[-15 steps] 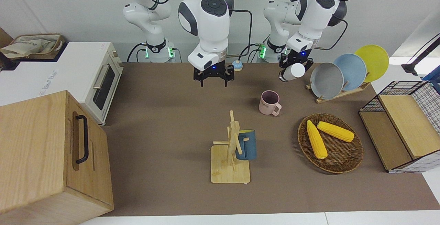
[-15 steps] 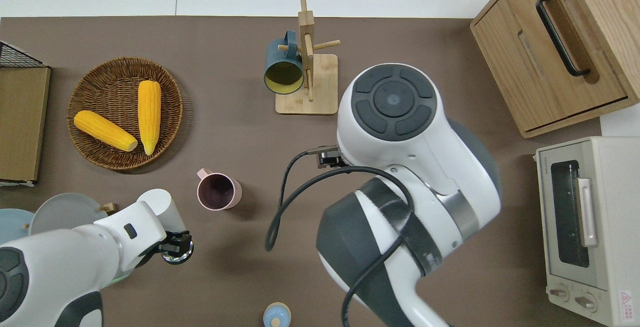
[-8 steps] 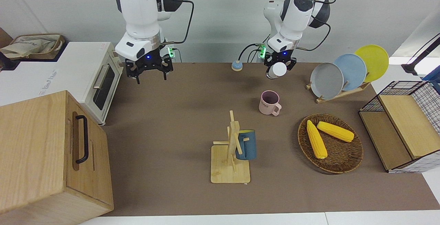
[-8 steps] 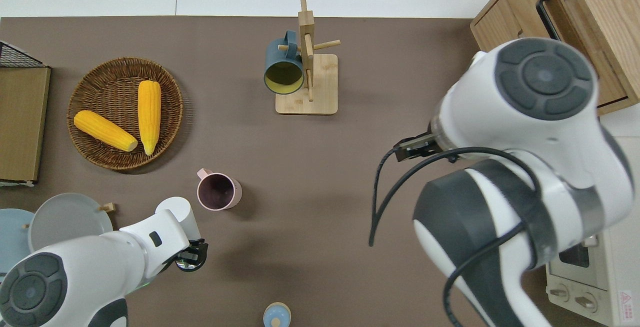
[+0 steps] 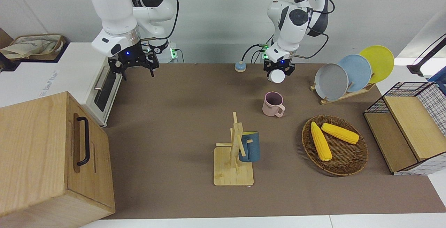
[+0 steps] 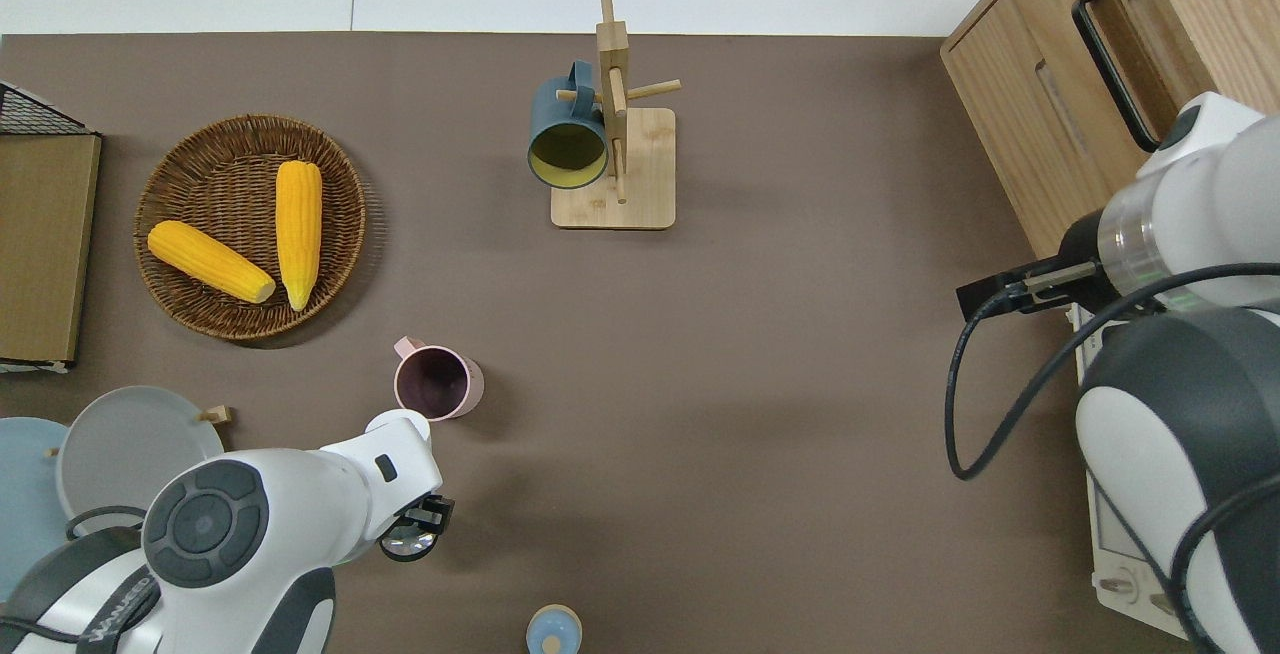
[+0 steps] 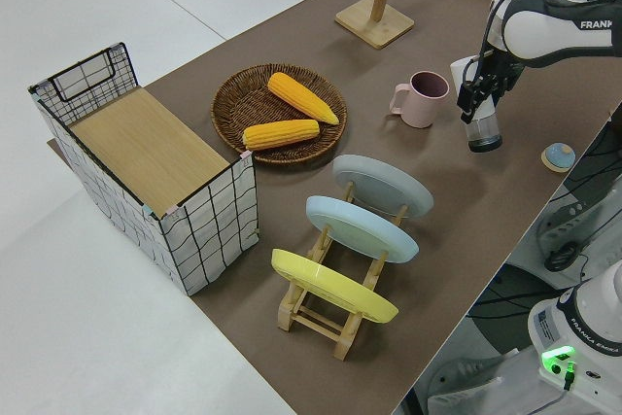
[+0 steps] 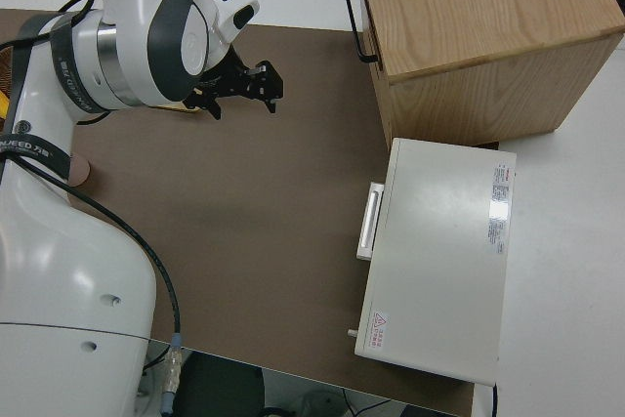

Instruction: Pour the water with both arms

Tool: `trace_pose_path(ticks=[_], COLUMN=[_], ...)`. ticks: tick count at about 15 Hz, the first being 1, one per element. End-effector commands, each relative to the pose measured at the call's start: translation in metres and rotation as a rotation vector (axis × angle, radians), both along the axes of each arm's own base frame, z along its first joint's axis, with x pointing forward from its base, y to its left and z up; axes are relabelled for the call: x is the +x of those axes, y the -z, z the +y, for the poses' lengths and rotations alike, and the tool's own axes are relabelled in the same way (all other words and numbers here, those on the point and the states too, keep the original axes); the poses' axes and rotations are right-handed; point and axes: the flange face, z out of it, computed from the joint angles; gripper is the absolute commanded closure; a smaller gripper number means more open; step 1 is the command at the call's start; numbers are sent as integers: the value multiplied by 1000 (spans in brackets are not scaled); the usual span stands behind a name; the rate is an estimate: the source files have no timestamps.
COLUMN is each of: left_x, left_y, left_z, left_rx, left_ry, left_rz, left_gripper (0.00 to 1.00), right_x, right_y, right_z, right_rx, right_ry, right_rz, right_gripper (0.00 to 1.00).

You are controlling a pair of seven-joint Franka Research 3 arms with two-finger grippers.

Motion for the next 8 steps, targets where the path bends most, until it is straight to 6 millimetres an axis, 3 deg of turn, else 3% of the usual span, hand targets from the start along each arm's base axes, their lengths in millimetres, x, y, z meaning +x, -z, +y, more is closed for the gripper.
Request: trace_pose_path(ticks=[1,8], left_x=[21,43], left_y=[-17,-6], left_z=[-3,-2], left_rx=[4,31], left_ry=[-11,-28], left_rz=[47,127], left_gripper=[1000,1000], right_x=[-5,-3], right_y=[-2,-27], right_z=[2,2], right_rx=[18,27], right_ry=[-24,-15], right_rz=[-6,-54], right_gripper=[15,15])
